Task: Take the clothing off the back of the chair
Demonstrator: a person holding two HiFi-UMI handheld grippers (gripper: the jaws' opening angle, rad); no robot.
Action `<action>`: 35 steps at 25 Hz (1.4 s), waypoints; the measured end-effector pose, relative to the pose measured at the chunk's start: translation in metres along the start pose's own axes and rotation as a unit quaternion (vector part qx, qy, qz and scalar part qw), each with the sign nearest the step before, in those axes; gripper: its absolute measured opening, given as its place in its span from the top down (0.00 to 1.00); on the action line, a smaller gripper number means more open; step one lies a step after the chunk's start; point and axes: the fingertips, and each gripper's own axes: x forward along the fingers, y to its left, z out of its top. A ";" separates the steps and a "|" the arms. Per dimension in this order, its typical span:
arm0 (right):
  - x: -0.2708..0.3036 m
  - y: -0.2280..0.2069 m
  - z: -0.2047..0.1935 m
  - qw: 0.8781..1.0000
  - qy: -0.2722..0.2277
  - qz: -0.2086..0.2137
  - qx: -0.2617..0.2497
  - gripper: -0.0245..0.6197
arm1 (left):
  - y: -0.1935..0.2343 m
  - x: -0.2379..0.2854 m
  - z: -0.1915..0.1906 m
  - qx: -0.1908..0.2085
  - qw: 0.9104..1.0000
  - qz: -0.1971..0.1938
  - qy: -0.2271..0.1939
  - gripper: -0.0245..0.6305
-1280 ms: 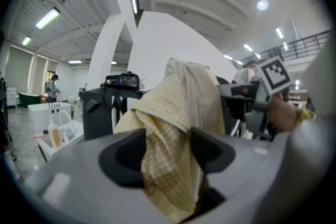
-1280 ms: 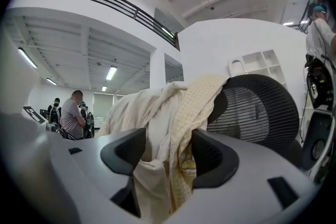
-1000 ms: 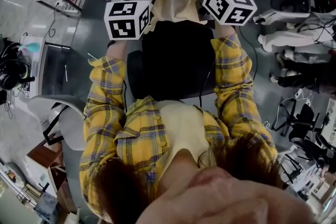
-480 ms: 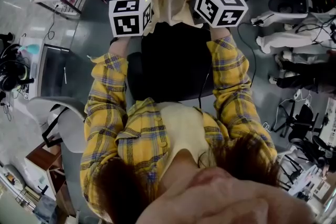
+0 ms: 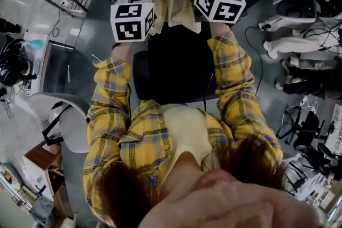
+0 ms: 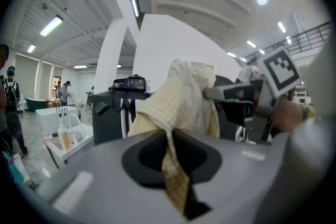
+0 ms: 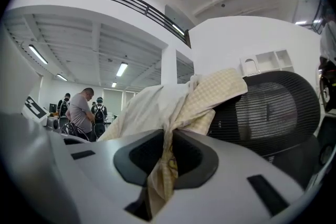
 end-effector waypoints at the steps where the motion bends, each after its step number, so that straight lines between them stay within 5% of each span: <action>1: -0.002 -0.001 -0.001 1.000 -0.002 -0.003 0.003 0.88 | 0.000 -0.003 0.000 0.002 1.000 0.000 -0.002 0.91; 7: -0.026 0.005 0.009 0.999 -0.032 -0.015 0.022 0.90 | 0.004 -0.028 0.013 0.016 0.999 0.002 -0.030 0.91; 24: -0.118 0.063 0.092 0.989 -0.143 -0.021 -0.026 0.91 | -0.002 -0.129 0.098 0.038 0.987 0.003 -0.158 0.92; 35: -0.164 0.098 0.104 0.985 -0.165 -0.033 -0.032 0.91 | -0.008 -0.186 0.111 0.041 0.982 -0.021 -0.181 0.92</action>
